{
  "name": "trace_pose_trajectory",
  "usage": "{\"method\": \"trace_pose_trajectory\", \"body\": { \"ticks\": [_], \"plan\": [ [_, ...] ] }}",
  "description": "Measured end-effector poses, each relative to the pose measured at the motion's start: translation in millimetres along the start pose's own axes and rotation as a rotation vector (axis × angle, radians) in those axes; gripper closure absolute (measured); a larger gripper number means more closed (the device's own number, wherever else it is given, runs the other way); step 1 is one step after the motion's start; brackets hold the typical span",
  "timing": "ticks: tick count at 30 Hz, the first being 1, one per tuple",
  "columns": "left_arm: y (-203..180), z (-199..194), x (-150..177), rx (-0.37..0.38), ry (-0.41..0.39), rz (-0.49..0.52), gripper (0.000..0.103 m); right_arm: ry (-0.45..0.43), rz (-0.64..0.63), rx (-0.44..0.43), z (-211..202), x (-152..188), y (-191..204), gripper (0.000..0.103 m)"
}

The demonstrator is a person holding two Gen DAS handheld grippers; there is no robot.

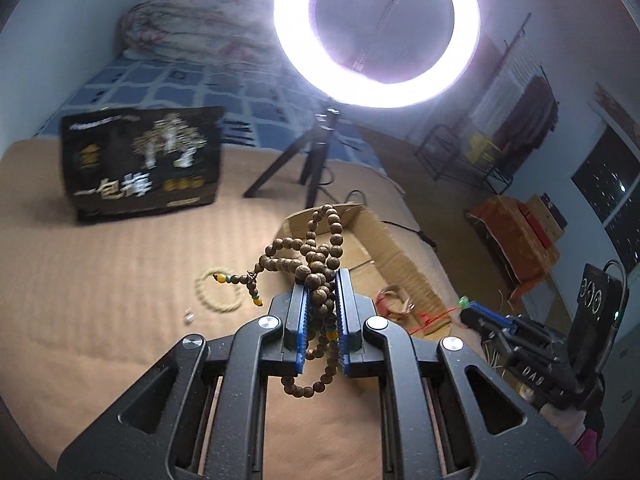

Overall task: Organize jewelry
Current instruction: 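Lift the mala with the left tool while the right tool lifts the jade pendant toward the box, then lower the mala with the left tool while the right tool lowers the pendant into the box, opening both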

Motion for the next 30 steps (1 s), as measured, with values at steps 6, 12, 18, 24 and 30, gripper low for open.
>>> {"method": "trace_pose_trajectory", "body": {
  "ticks": [6, 12, 18, 24, 30],
  "plan": [
    [-28.0, 38.3, -7.8, 0.038, 0.017, 0.026, 0.093, 0.015, 0.012, 0.006, 12.3, -0.2, -12.6, 0.091],
    [-41.5, 75.9, -8.7, 0.053, 0.042, 0.036, 0.093, 0.028, 0.022, 0.009, 24.1, -0.1, -21.3, 0.091],
    [-38.8, 105.4, -5.4, 0.044, 0.065, 0.033, 0.093, 0.056, 0.036, 0.014, 38.6, 7.4, -30.3, 0.091],
    [-27.3, 129.3, -1.0, -0.001, 0.086, 0.037, 0.093, 0.079, 0.043, 0.02, 49.9, 13.8, -35.8, 0.091],
    [-19.3, 145.5, 2.9, -0.026, 0.103, 0.044, 0.093, 0.104, 0.042, 0.018, 59.5, 19.8, -38.5, 0.091]
  ]
}}
Point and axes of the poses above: each gripper's, at about its wrist camera, not at the fingertips, and z roughly the way its jaws point, y to its left, x to its underside, the point moved 7 cm from there along z, roughly the way its jaws point, and after that the axes turned 7 degrees about -y, right-handed, at the moved point
